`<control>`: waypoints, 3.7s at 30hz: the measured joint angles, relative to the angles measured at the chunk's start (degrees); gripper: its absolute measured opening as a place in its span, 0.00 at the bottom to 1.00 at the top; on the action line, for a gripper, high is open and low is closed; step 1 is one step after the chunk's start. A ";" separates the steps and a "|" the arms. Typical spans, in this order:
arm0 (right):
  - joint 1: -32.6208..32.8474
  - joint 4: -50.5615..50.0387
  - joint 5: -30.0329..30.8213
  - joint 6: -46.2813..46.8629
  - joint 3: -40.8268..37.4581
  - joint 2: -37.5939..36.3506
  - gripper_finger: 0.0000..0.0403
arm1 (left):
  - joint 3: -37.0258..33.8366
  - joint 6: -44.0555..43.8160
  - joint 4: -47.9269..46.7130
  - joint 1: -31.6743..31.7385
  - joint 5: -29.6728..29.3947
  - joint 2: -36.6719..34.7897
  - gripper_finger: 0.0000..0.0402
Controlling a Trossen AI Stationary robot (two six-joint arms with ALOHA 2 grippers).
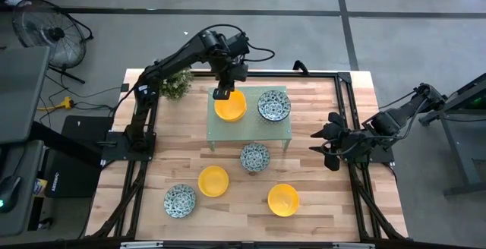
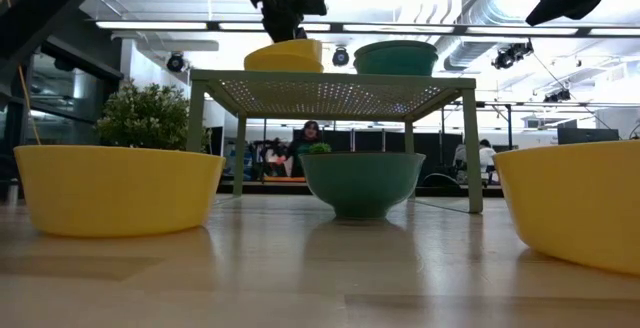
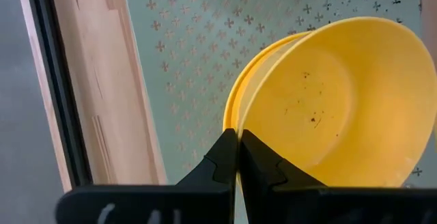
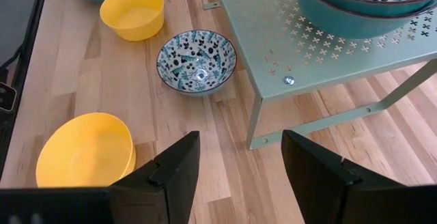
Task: Pick & Place Mini bowls
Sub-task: Stack the top left yellow bowl on top of the yellow bowl on the shelf, then stack the left yellow bowl on top of the yellow bowl on the shelf
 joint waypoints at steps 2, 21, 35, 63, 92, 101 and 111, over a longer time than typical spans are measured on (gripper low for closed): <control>0.00 0.00 0.00 0.00 0.00 0.00 0.48 | 0.00 -0.11 -0.10 0.00 0.00 0.02 0.00; 0.00 -0.94 -0.33 0.07 0.00 0.00 0.48 | 0.00 -0.16 -0.09 0.02 1.72 0.02 0.05; 0.00 -0.93 -1.31 0.13 0.00 0.01 0.48 | 1.34 1.29 -0.13 0.02 1.24 0.02 0.33; 0.01 -2.42 -7.70 3.04 0.00 -0.01 0.48 | -1.71 -0.44 0.01 -13.13 -1.49 -11.24 0.31; 0.17 -4.24 -7.40 5.98 0.00 0.01 0.48 | -48.53 -37.66 19.17 -49.65 -14.59 -28.96 0.31; 0.17 -4.27 -7.32 4.23 0.00 0.01 0.48 | -54.38 -51.14 22.39 -55.67 -18.06 -30.36 0.31; 0.18 -4.26 -7.66 2.86 0.00 0.01 0.48 | -55.25 -54.42 23.47 -57.17 -19.66 -30.62 0.31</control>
